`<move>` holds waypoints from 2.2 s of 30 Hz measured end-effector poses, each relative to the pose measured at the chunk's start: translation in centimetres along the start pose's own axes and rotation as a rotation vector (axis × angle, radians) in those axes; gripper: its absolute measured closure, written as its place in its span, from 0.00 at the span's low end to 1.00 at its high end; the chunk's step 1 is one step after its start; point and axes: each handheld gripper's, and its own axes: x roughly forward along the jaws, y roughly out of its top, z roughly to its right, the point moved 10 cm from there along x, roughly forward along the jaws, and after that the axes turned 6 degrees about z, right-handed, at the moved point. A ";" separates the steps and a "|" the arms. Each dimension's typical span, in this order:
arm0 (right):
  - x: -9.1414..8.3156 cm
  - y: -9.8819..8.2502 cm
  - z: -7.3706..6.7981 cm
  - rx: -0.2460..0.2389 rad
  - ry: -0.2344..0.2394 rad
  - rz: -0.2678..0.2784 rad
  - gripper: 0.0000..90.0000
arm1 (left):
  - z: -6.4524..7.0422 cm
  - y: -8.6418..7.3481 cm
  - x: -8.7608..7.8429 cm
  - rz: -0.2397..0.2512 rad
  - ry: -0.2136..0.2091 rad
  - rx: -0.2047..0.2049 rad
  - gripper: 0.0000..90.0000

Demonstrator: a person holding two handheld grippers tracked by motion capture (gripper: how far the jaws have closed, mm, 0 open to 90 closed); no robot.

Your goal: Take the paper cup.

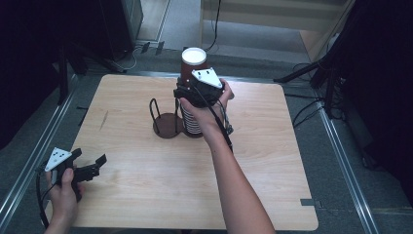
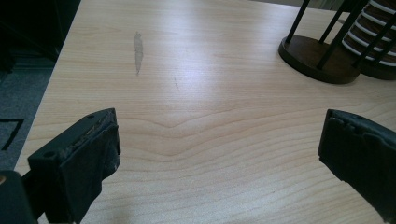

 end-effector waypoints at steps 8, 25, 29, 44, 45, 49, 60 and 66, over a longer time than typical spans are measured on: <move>0.0 0.0 0.0 -0.003 -0.002 -0.004 0.10 | 0.0 0.0 0.0 0.000 0.000 0.002 0.00; -0.4 2.2 -0.2 -0.010 -0.014 0.038 0.13 | 0.1 0.0 0.0 0.000 -0.001 0.006 0.00; -0.5 2.9 -0.3 -0.020 -0.019 0.047 0.13 | 0.1 0.0 0.0 -0.001 0.000 0.010 0.00; -0.7 4.9 -0.3 -0.014 -0.024 0.066 0.14 | 0.1 0.0 0.0 -0.001 -0.001 0.012 0.00; -0.7 5.2 -0.3 -0.013 -0.025 0.072 0.14 | 0.1 0.0 0.0 0.000 -0.001 0.011 0.00; -1.0 6.1 -0.4 -0.011 -0.024 0.084 0.14 | 0.1 0.0 0.0 -0.001 -0.001 0.012 0.00; -1.6 8.0 0.0 -0.001 -0.022 0.108 0.14 | 0.1 0.0 0.0 -0.001 -0.001 0.012 0.00; -2.2 8.8 0.3 -0.003 -0.014 0.124 0.14 | 0.2 0.0 0.0 -0.003 -0.001 0.013 0.00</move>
